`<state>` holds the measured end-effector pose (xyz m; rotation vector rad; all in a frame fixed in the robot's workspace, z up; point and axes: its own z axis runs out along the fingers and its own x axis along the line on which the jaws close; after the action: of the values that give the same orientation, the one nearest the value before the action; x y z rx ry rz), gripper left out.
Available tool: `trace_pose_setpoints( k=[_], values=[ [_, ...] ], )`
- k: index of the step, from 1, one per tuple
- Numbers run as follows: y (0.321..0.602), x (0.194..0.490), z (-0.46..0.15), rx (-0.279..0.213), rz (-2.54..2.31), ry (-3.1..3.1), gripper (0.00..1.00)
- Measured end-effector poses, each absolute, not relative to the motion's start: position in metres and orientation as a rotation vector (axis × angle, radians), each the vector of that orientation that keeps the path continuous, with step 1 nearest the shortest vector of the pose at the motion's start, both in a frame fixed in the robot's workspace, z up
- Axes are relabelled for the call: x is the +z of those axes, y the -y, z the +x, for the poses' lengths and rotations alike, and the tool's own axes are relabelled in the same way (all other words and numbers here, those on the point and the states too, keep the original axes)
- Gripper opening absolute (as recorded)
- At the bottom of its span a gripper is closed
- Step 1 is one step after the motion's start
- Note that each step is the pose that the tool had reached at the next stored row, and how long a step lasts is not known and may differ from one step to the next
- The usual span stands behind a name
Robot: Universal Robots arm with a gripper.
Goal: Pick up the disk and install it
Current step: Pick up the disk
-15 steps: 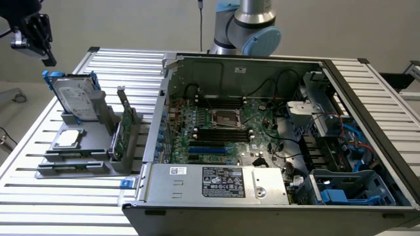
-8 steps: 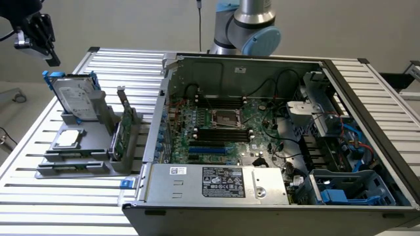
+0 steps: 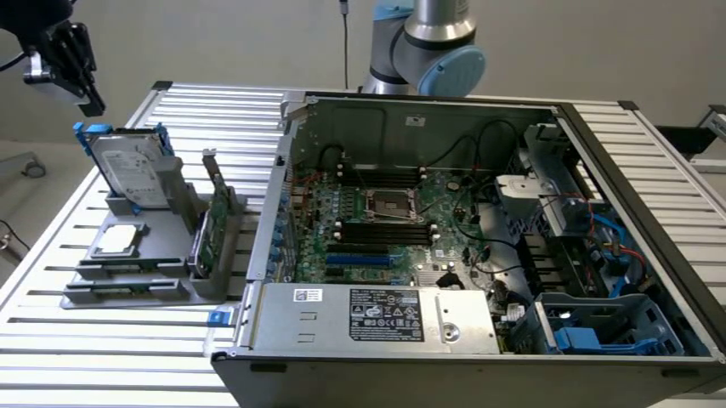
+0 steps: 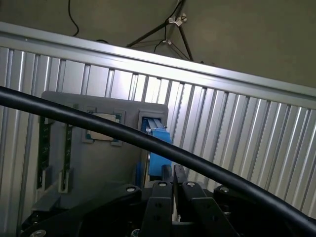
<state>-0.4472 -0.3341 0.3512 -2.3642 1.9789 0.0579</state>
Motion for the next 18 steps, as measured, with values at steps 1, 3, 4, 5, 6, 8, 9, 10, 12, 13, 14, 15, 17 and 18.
trace_pose_setpoints(
  k=[1, 3, 4, 5, 6, 8, 9, 10, 12, 13, 14, 15, 17, 18],
  values=[
    [0.3340, 0.3512, -0.4473, 0.058, -2.364, -1.979, 0.24],
    [0.3340, 0.3511, -0.4473, 0.058, -2.364, -1.979, 0.30],
    [0.3341, 0.3511, -0.4473, 0.058, -2.364, -1.979, 0.36],
    [0.3341, 0.3509, -0.4474, 0.058, -2.363, -1.980, 0.36],
    [0.3341, 0.3505, -0.4474, 0.057, -2.360, -1.983, 0.43],
    [0.3343, 0.3497, -0.4474, 0.057, -2.351, -1.994, 0.43],
    [0.3344, 0.3492, -0.4474, 0.057, -2.345, -2.001, 0.43],
    [0.3345, 0.3487, -0.4473, 0.057, -2.340, -2.007, 0.43],
    [0.3347, 0.3477, -0.4473, 0.056, -2.330, -2.018, 0.43],
    [0.3348, 0.3472, -0.4473, 0.055, -2.326, -2.023, 0.43],
    [0.3349, 0.3468, -0.4473, 0.055, -2.323, -2.027, 0.44],
    [0.3351, 0.3462, -0.4473, 0.054, -2.319, -2.032, 0.44],
    [0.3354, 0.3443, -0.4473, 0.053, -2.314, -2.039, 0.51],
    [0.3357, 0.3429, -0.4473, 0.052, -2.312, -2.042, 0.51]
  ],
)
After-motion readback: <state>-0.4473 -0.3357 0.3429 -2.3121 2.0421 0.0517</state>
